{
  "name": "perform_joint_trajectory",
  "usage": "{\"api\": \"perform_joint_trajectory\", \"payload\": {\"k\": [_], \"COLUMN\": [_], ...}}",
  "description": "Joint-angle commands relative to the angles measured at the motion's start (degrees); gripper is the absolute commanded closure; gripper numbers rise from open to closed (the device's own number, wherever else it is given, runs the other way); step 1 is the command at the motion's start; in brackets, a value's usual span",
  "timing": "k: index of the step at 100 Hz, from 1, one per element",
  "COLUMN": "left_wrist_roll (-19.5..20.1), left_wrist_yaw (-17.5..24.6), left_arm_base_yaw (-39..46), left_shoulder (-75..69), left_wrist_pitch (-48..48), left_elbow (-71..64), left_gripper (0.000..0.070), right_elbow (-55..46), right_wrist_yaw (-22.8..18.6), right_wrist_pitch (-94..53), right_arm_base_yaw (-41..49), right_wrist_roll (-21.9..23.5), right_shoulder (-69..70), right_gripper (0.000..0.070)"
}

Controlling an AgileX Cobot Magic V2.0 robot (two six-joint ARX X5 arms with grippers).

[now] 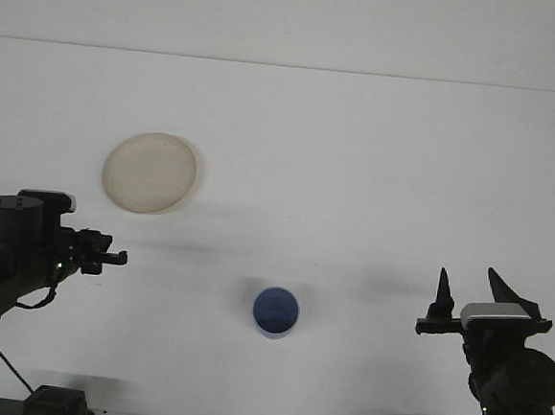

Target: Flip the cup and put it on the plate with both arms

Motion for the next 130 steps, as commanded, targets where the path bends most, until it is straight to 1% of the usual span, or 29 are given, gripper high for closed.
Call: {"api": "perform_joint_trajectory", "payload": {"k": [1, 4, 9, 10, 18, 22, 26, 29, 42, 50, 63, 76, 91, 108, 130], "left_wrist_roll": [0.9, 0.9, 0.9, 0.9, 0.9, 0.9, 0.9, 0.9, 0.9, 0.0, -0.3, -1.0, -2.8, -4.8, -4.9], "left_wrist_yaw": [0.3, 0.3, 0.3, 0.2, 0.2, 0.2, 0.2, 0.2, 0.2, 0.2, 0.2, 0.2, 0.2, 0.2, 0.1], "left_arm_base_yaw": [0.0, 0.0, 0.0, 0.0, 0.0, 0.0, 0.0, 0.0, 0.0, -0.3, -3.2, -9.5, -18.4, -29.0, -39.3], "left_shoulder": [0.0, -0.1, -0.1, -0.1, -0.1, -0.1, -0.1, -0.1, -0.1, 0.1, 1.4, 4.4, 9.6, 15.9, 24.1], "left_wrist_pitch": [0.3, 0.2, 0.2, 0.2, 0.2, 0.2, 0.2, 0.2, 0.1, 0.2, -0.1, -0.3, 0.0, 3.1, 6.0], "left_elbow": [1.4, 1.4, 1.4, 1.4, 1.4, 1.4, 1.4, 1.4, 1.4, 1.4, 1.9, 3.5, 5.6, 6.4, 7.5], "left_gripper": [0.0676, 0.0658, 0.0561, 0.0522, 0.0284, 0.0187, 0.0118, 0.0094, 0.0086, 0.0086, 0.0086, 0.0086, 0.0087, 0.0087, 0.0087], "right_elbow": [0.3, 0.3, 0.3, 0.3, 0.3, 0.3, 0.3, 0.3, 0.3, 0.3, 0.3, 0.3, 0.3, 0.3, 0.3], "right_wrist_yaw": [0.0, 0.0, 0.0, 0.0, 0.0, 0.0, 0.0, 0.0, 0.0, 0.0, 0.0, 0.0, 0.0, 0.0, 0.0], "right_wrist_pitch": [0.6, 0.6, 0.6, 0.6, 0.6, 0.6, 0.6, 0.6, 0.6, 0.6, 0.6, 0.6, 0.6, 0.6, 0.6], "right_arm_base_yaw": [0.1, 0.1, 0.1, 0.1, 0.1, 0.1, 0.1, 0.1, 0.1, 0.1, 0.1, 0.1, 0.1, 0.1, 0.1], "right_wrist_roll": [-0.2, -0.2, -0.2, -0.2, -0.2, -0.2, -0.2, -0.2, -0.2, -0.2, -0.2, -0.2, -0.2, -0.2, -0.2], "right_shoulder": [0.0, 0.0, 0.0, 0.0, 0.0, 0.0, 0.0, 0.0, 0.0, 0.0, 0.0, 0.0, 0.0, 0.0, 0.0], "right_gripper": [0.0212, 0.0212, 0.0212, 0.0212, 0.0212, 0.0212, 0.0212, 0.0212, 0.0212, 0.0212, 0.0212, 0.0212, 0.0212, 0.0212, 0.0212]}}
